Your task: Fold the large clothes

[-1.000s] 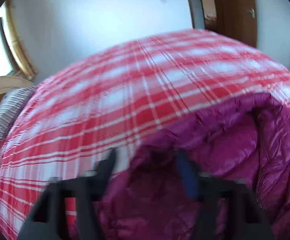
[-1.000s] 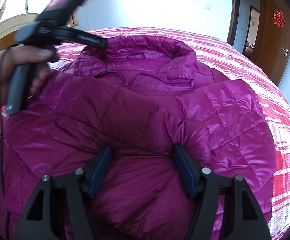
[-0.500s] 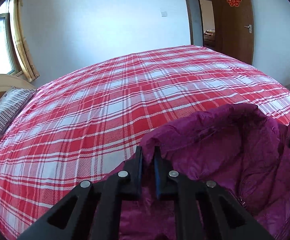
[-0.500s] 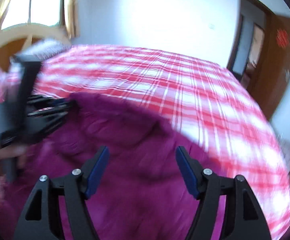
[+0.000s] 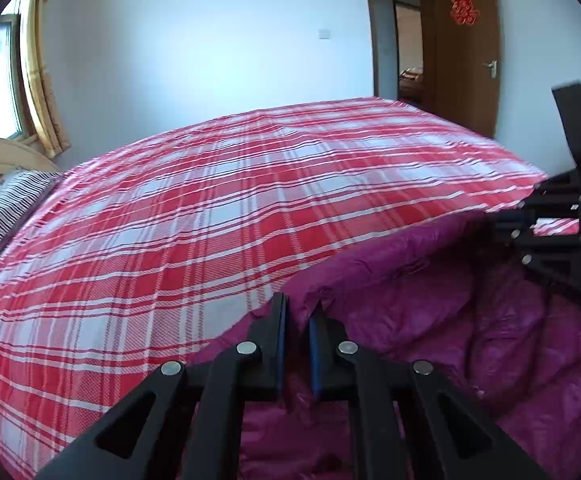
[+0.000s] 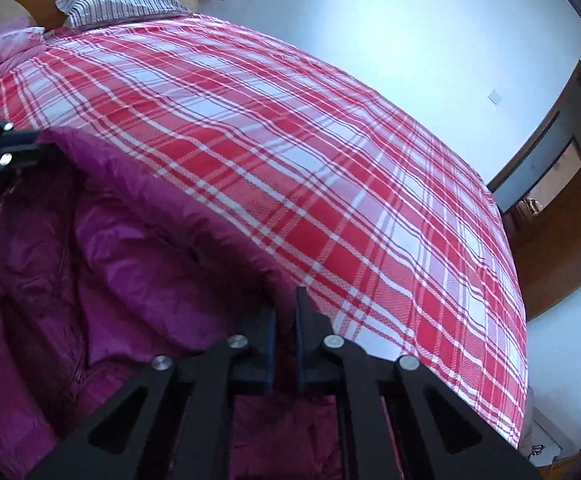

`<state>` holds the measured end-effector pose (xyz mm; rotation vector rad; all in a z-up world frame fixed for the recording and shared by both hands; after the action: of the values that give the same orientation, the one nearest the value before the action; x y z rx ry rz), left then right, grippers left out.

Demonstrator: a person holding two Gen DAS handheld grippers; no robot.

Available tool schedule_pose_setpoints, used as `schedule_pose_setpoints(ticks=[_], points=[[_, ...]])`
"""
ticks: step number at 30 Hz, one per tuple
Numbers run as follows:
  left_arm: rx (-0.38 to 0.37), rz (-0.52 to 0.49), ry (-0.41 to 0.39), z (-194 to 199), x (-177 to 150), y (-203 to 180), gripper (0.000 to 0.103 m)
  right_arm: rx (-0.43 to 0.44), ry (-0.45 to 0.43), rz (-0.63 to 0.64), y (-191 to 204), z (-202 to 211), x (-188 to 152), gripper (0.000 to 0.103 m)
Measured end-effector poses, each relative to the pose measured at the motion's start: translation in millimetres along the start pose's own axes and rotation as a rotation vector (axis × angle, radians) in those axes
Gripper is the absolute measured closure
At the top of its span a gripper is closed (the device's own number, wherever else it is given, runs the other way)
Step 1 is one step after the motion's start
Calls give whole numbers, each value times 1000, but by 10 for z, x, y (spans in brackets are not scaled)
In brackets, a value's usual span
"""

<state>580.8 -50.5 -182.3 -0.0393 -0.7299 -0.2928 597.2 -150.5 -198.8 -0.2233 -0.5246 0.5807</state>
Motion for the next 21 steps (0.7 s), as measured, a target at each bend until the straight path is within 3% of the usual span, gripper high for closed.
schedule_pose_setpoints(ticks=[3, 5, 7, 11, 14, 16, 18, 21], points=[[-57, 48, -63, 273, -5, 44, 81, 1, -40, -4, -30, 82, -116, 95], [-59, 96, -117, 431, 15, 106, 45, -36, -66, 12, -11, 124, -205, 95], [-32, 182, -193, 607, 77, 235, 34, -65, -79, 30, 38, 101, -235, 95], [-6, 242, -238, 663, 272, 324, 32, -97, -97, 49, 103, 94, -319, 95], [22, 140, -104, 283, 388, 131, 31, -122, -119, 63, 131, 108, -352, 95], [47, 31, 32, -61, 304, -70, 31, -124, -131, 58, 118, 121, -387, 95], [90, 3, 57, -161, 157, -141, 31, -125, -125, 54, 107, 110, -421, 95], [55, 5, 97, -239, -68, -195, 31, -124, -116, 41, 72, 88, -459, 94]])
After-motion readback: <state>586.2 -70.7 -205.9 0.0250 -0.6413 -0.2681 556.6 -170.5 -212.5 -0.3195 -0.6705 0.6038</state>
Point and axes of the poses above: each gripper's, at about its wrist camera, not at the fingertips, and z roughly against the way its jaws point, y to its left, x to its top, the point moved 6 cm from there along -z, roughly the way its jaws point, and after that the axes turned 10 degrees about y, right-handed, at the moved point
